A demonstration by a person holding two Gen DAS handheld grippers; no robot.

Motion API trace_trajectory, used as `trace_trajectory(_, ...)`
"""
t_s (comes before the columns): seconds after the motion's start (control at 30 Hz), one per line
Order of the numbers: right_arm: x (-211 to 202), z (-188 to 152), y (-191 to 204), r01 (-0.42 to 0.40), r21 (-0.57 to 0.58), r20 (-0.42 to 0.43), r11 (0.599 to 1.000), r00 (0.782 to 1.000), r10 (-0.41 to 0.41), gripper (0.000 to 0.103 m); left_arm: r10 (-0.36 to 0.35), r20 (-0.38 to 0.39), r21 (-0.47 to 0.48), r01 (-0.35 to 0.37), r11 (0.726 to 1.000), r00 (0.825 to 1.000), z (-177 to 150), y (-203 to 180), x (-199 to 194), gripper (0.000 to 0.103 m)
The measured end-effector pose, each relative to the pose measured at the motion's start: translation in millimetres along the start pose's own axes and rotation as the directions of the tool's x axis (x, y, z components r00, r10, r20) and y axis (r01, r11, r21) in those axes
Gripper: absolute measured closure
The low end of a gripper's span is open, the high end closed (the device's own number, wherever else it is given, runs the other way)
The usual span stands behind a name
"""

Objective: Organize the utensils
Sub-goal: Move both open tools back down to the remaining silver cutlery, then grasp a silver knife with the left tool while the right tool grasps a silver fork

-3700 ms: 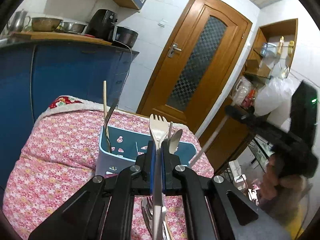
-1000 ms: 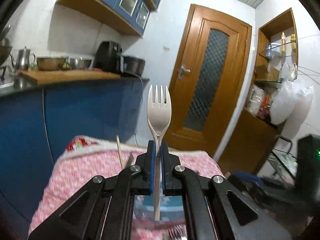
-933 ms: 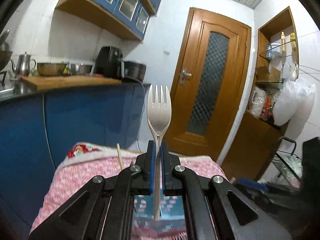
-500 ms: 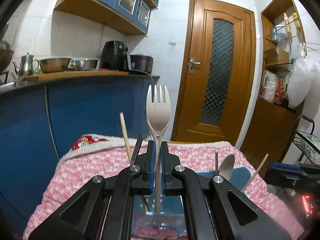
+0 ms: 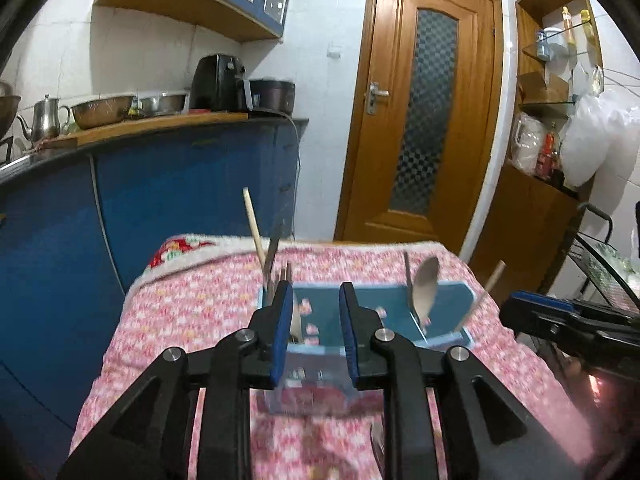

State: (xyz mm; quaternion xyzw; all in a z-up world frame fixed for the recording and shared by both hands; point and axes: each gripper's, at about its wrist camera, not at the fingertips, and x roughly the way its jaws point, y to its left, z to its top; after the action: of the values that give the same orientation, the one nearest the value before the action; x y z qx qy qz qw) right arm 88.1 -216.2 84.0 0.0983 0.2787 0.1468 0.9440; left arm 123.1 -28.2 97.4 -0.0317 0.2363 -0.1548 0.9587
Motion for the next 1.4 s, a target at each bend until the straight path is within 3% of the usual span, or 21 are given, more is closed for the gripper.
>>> trace_trajectory(0.13,-2,-11,3,0.017,0.007,-0.038,1.0,0.999,-0.017,0.071,-0.007,-0.072,0.009,0.007,1.0,0.997,-10,-3,-14,0.08)
trace_trajectory(0.23,1,-22,3,0.031,0.025,-0.083,0.999,0.996,-0.029,0.071,-0.038,-0.126,0.021,0.041,0.999,0.991,-19,-6,-20,0.074)
trace_trajectory(0.4,11,-42,0,0.051,0.041,-0.171,0.998,0.984,-0.043,0.071,-0.046,-0.242,0.018,0.052,0.998,0.969,-40,-10,-22,0.074)
trace_trajectory(0.6,17,-65,3,0.06,0.037,-0.245,0.998,0.968,-0.049,0.071,-0.017,-0.328,0.028,0.027,0.999,0.945,-64,-12,-19,0.074)
trace_trajectory(0.83,29,-85,3,0.055,0.045,-0.322,0.998,0.946,-0.037,0.071,-0.047,-0.388,-0.01,0.047,0.999,0.921,-80,-8,-17,0.074)
trace_trajectory(1.03,40,-95,7,0.04,0.046,-0.379,0.998,0.925,-0.019,0.08,-0.042,-0.415,-0.025,0.035,0.999,0.909,-86,-6,-12,0.074)
trace_trajectory(1.4,43,-97,5,0.06,0.051,-0.385,0.997,0.922,-0.036,0.081,-0.159,-0.505,-0.081,0.137,0.987,0.848,-96,-22,8,0.074)
